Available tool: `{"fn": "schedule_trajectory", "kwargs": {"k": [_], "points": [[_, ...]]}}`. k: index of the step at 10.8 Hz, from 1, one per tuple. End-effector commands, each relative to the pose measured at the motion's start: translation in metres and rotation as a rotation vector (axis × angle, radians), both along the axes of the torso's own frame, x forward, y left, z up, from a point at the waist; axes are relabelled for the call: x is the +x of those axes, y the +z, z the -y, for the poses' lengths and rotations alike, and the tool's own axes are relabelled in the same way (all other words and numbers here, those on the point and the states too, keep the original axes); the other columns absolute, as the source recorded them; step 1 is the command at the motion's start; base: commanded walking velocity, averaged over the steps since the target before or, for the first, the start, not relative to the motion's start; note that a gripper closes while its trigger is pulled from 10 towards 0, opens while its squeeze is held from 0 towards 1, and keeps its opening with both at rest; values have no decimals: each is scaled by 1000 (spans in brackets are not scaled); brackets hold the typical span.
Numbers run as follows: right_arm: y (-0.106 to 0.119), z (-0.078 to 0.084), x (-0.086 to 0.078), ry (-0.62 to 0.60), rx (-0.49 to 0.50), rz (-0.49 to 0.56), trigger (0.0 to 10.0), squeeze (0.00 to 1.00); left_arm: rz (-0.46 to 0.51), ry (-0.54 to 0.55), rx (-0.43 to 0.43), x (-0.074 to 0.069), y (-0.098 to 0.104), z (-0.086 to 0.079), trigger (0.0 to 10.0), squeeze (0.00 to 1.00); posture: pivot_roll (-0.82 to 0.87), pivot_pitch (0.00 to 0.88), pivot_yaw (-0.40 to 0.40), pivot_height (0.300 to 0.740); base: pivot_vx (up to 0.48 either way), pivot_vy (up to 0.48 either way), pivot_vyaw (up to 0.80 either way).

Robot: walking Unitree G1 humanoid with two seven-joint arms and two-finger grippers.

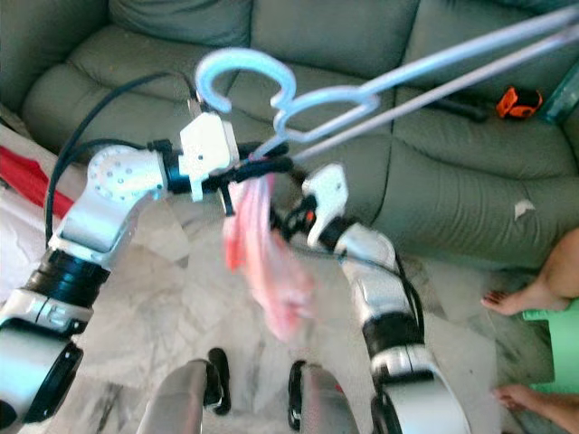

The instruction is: Hang hanger

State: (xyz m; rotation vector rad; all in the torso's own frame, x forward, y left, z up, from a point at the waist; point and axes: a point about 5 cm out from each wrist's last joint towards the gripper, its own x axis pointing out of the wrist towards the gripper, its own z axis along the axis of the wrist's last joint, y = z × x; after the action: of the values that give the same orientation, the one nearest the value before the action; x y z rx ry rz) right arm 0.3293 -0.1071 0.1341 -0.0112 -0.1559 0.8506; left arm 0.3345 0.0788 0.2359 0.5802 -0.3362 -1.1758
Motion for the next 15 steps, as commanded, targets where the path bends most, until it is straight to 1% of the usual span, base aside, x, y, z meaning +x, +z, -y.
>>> {"fn": "schedule_trajectory", "kwargs": {"k": [1,3,4,6,7,8,9,10,11,12,13,14,15], "points": [[-5,0,-9,60,-16,-17,10000,0,27,12,-11,0,2,1,0,0,-11,243,-19,740,0,0,0],[-7,0,-19,121,-23,-37,10000,0,33,27,-26,3,4,0,0,0,-14,244,-18,740,0,0,0],[-4,0,-21,135,-25,-33,10000,0,37,32,-13,4,3,-2,0,0,-14,244,-17,740,0,0,0],[-4,7,-17,83,-40,-31,10000,0,48,15,-21,1,8,-1,0,0,-15,243,-17,740,0,0,0],[-3,7,-16,72,-45,-27,10000,0,48,18,-34,1,9,-1,0,0,-10,242,-19,740,0,0,0],[-1,6,-17,73,-38,-23,10000,0,56,23,-13,2,7,-3,0,0,-10,243,-19,740,0,0,0],[-4,8,-16,54,-59,-18,10000,0,30,16,-36,0,7,-4,0,0,-13,244,-19,740,0,0,0],[2,11,-16,43,-25,5,10000,0,36,21,-23,1,5,-5,0,0,-12,243,-19,740,0,0,0],[13,19,-12,-42,-1,72,10000,0,33,63,-11,7,-2,-11,0,0,-17,240,-19,740,0,0,0],[15,31,-11,-136,8,105,10000,0,39,109,15,13,-9,-19,0,0,-23,239,-19,740,0,0,0],[14,39,-14,-163,24,102,10000,0,32,130,16,15,-11,-23,0,0,-25,239,-17,740,0,0,0],[14,44,-16,-193,43,108,10000,0,40,134,38,16,-13,-26,0,0,-27,239,-15,740,0,0,0],[16,48,-17,-211,80,108,10000,0,35,136,44,16,-16,-27,0,0,-27,237,-13,740,0,0,0]]}}
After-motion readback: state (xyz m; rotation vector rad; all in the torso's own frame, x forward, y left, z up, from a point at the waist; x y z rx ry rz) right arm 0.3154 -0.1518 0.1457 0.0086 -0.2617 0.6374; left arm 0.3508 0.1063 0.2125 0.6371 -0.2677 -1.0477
